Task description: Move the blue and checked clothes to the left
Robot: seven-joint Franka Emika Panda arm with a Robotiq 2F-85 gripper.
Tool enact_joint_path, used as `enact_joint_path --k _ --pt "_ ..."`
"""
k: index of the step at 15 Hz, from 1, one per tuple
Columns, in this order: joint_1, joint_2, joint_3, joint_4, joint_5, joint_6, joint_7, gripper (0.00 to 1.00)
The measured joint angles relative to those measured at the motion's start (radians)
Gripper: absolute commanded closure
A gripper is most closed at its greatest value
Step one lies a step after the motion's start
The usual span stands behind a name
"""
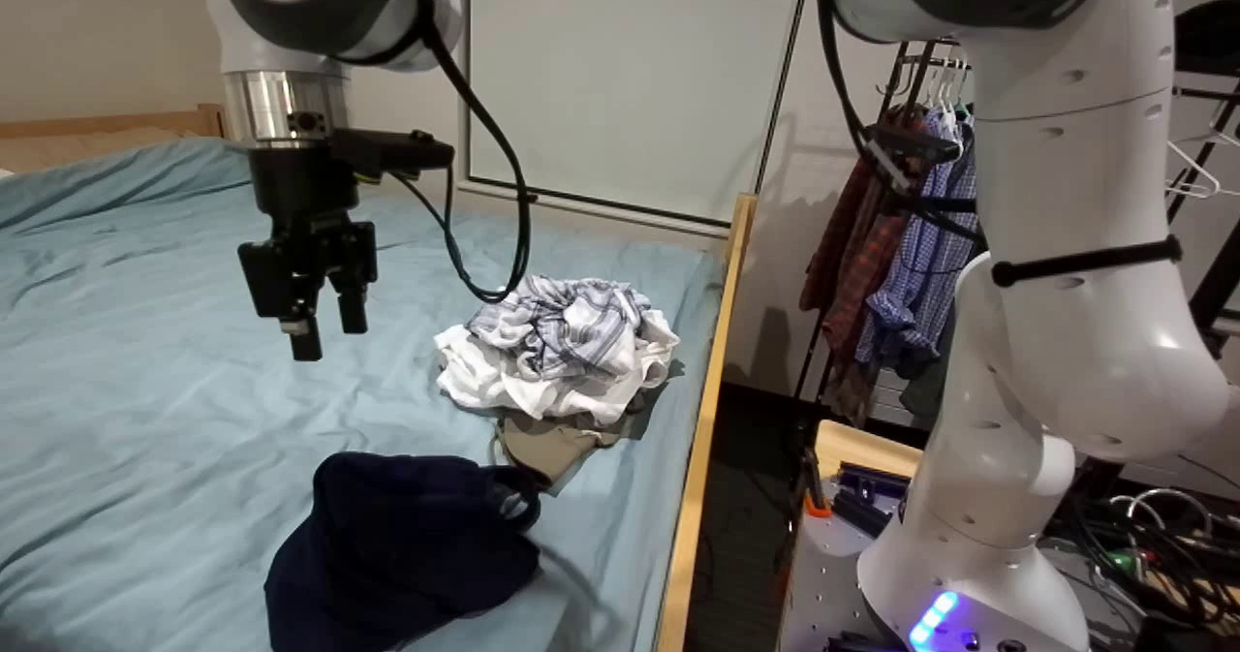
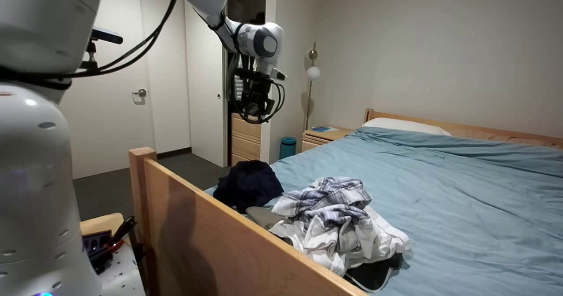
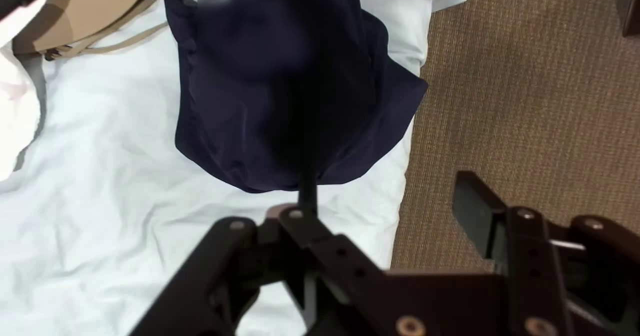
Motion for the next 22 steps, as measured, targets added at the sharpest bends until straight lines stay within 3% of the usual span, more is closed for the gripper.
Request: enact_joint_path --k 3,7,14,18,22 --pt "0.000 0.080 -0.006 0.071 0.008 0.000 0.004 0.00" --pt "-0.042 0.093 -0.038 0.086 0.087 0.000 0.007 0.00" --pt "-0.163 0.043 -0.108 -0.059 0.225 0.000 0.021 0.00" --pt "-0.176 -0.015 -0.177 -0.145 0.167 0.008 0.067 0.00" --pt "-0.170 -0.113 -0.214 -0.184 -0.004 0.011 0.181 0.00"
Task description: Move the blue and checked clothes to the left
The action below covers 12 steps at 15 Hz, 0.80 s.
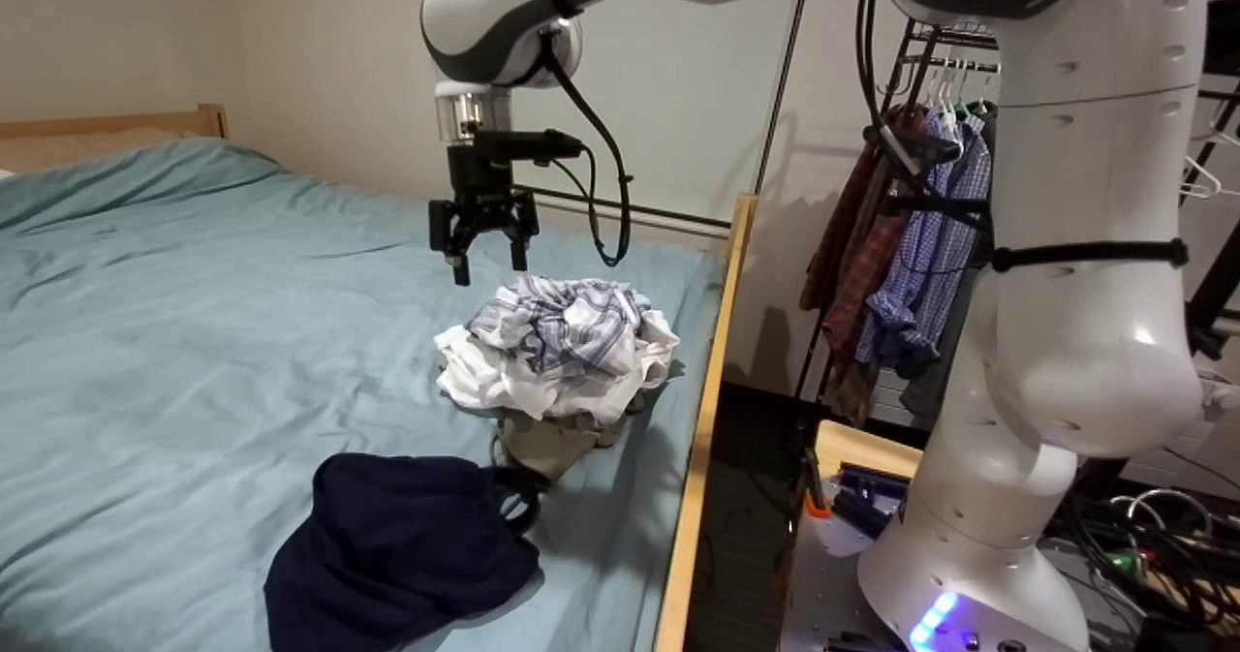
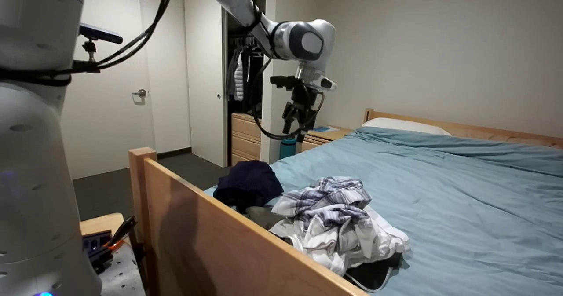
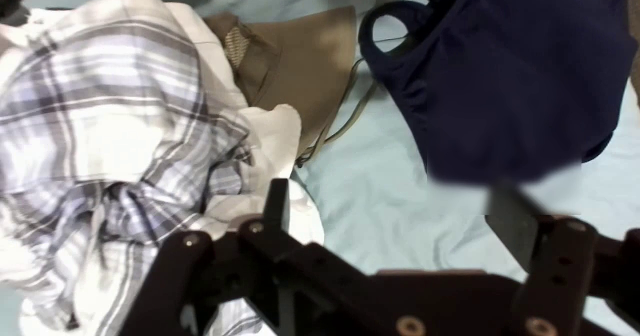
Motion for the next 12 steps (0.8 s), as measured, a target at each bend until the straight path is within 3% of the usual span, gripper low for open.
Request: enact_joint_path --k 6,12 --pt "0.015 -0.027 0.007 -0.003 -0.037 0.004 0.052 0.00" --pt "0.008 0.036 -0.032 0.003 -0.113 0.141 0.135 0.00"
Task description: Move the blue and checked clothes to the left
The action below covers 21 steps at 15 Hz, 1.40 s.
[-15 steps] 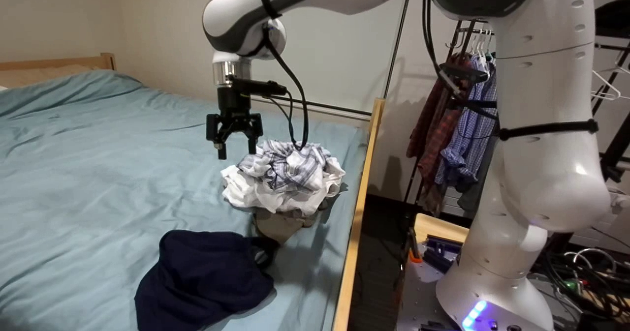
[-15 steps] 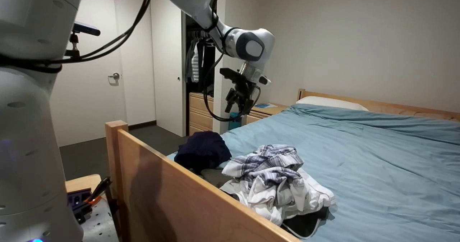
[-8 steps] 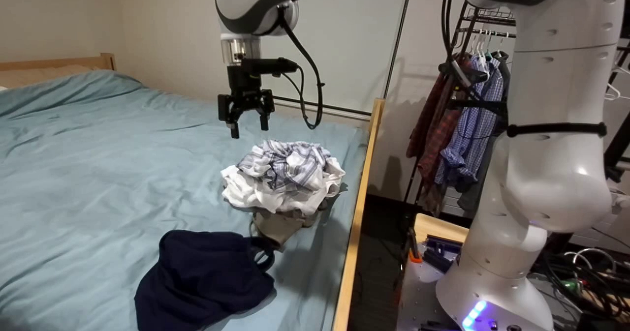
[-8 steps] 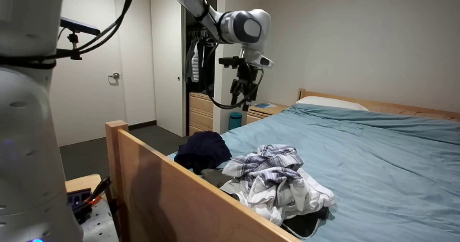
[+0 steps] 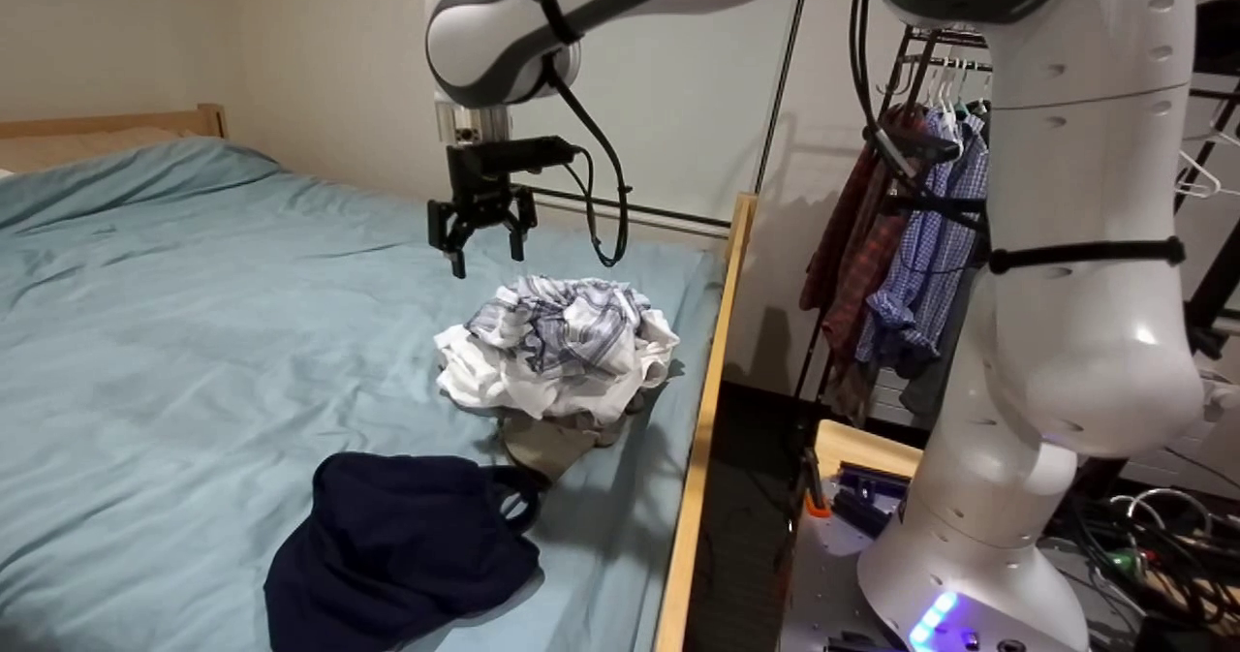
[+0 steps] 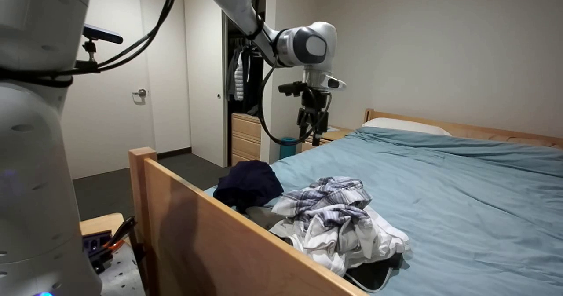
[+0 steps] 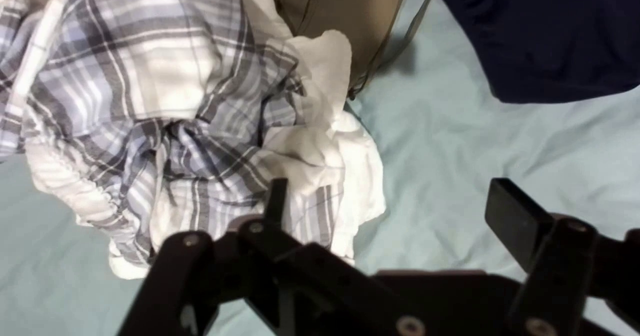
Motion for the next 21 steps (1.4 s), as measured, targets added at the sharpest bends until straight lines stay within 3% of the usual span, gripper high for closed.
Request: enact_joint_path --k 7,14,21 --pt "-0.055 0.096 -0.059 -0.024 -0.005 0.149 -0.031 0.00" --pt "-0.067 0.095 -0.130 -0.098 -0.080 0.158 0.005 0.00" --pt "-0.104 0.145 -0.125 -0.134 0.149 0.158 0.124 0.00"
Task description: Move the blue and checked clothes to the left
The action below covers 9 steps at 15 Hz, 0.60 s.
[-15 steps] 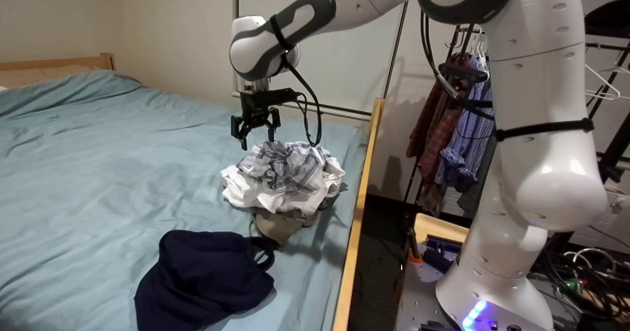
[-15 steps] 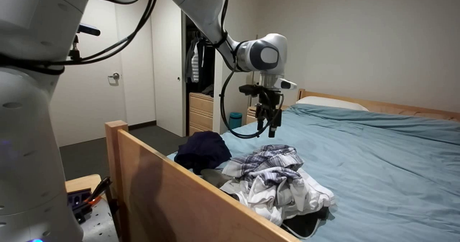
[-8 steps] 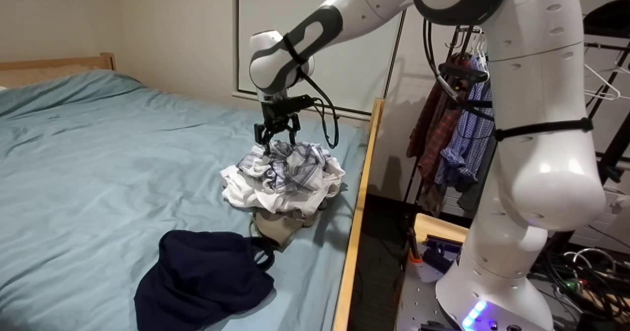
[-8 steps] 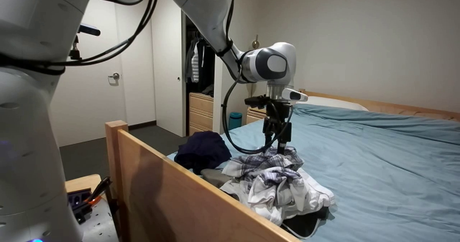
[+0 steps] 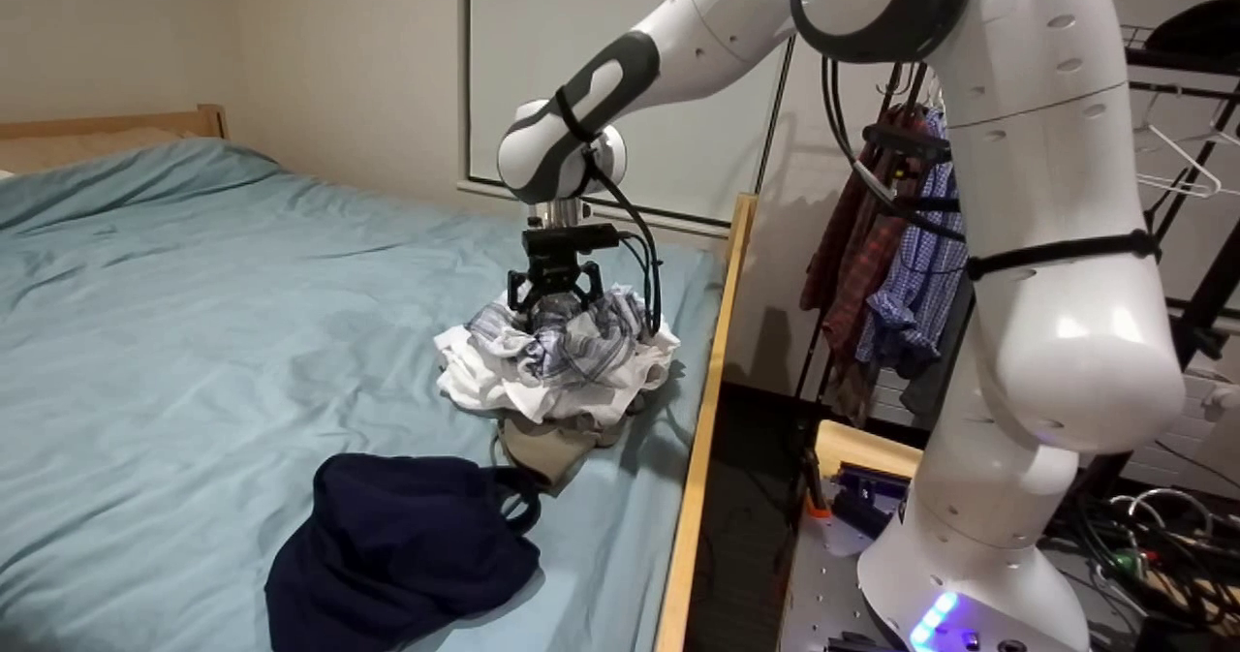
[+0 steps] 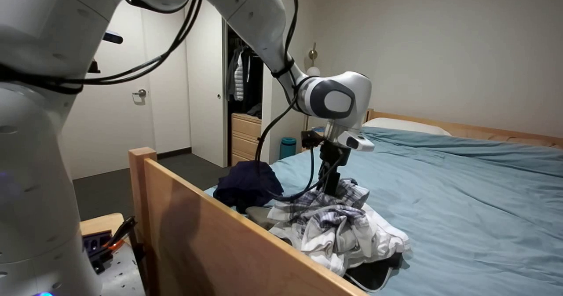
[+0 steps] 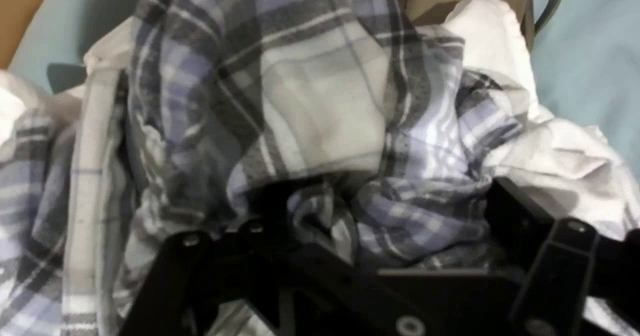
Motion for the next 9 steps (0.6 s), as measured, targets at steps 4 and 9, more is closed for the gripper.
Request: enact_joint_path --k 4,9 --pt "-0.049 -0.014 -0.021 -0.067 0.100 0.003 0.043 0.00" --pt "-0.090 -0.034 -0.014 -0.093 0.295 0.001 0.072 0.40"
